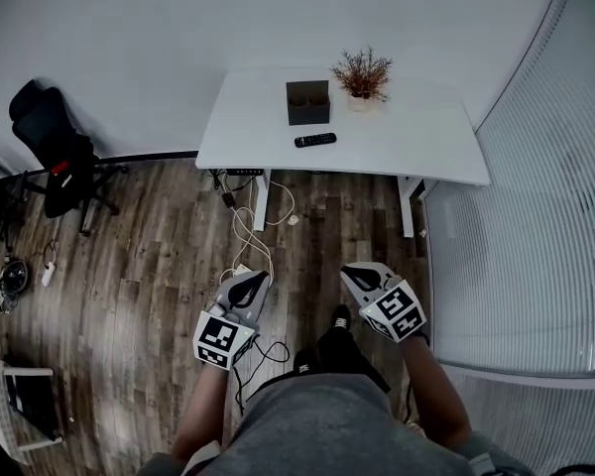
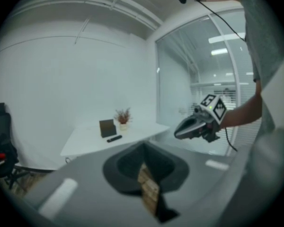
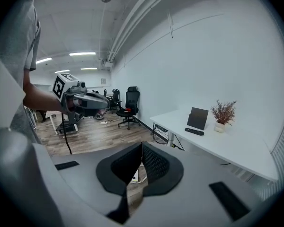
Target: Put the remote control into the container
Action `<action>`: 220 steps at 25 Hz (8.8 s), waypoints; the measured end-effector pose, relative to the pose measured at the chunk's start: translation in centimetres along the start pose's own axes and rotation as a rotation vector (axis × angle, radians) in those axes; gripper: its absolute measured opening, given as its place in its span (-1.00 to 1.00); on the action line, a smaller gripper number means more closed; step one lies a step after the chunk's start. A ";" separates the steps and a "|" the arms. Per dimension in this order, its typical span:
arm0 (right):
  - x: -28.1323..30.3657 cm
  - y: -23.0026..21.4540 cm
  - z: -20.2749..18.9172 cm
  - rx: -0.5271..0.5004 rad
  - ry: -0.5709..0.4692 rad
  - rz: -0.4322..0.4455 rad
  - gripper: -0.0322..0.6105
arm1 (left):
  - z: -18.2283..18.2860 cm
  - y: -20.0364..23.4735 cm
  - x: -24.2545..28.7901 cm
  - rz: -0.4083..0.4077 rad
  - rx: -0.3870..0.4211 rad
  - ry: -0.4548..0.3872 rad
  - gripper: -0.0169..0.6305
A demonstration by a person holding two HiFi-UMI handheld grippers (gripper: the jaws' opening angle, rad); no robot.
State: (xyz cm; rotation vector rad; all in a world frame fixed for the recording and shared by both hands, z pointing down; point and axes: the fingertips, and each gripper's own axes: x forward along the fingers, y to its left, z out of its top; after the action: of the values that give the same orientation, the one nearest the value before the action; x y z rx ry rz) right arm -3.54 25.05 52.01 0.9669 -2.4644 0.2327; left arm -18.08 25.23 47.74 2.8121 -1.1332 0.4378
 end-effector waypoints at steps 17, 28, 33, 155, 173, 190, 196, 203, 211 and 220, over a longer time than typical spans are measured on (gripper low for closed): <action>1.0 -14.6 0.0 0.035 -0.006 0.050 -0.84 | 5.2 1.6 12.7 0.064 -0.006 0.033 -0.95; 1.7 -19.8 -0.9 0.032 -0.016 0.116 -0.84 | 6.9 1.1 16.6 0.129 -0.019 0.050 -0.95; 2.0 -20.9 -0.6 0.017 -0.035 0.134 -0.85 | 7.8 1.8 17.7 0.158 -0.032 0.025 -0.95; 24.2 -44.7 -2.5 0.184 0.272 0.148 -0.84 | -11.8 19.1 57.7 -0.580 0.557 0.985 -0.19; 23.7 -44.6 -2.9 0.187 0.286 0.146 -0.84 | -11.8 18.8 57.5 -0.598 0.513 1.019 -0.31; 24.7 -43.8 -1.6 0.156 0.284 0.172 -0.84 | -8.0 20.2 56.7 -0.467 0.306 0.812 -0.33; 25.6 -43.4 -0.8 0.120 0.285 0.187 -0.84 | -5.4 21.8 56.1 -0.373 0.225 0.695 -0.33; 27.0 -42.1 0.3 0.083 0.288 0.220 -0.84 | -1.7 24.9 54.5 -0.213 0.097 0.526 -0.33; 27.9 -40.4 0.9 0.056 0.293 0.252 -0.84 | 3.2 29.2 52.0 -0.037 -0.079 0.313 -0.33; 27.7 -40.1 0.5 0.048 0.294 0.262 -0.84 | 9.2 32.9 51.9 0.119 -0.072 0.107 -0.33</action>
State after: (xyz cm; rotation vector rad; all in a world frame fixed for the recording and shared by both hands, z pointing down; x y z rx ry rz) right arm 5.78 -21.12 64.50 0.5768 -2.3124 0.4867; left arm -3.03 -34.79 52.92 2.6359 -1.2709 0.5380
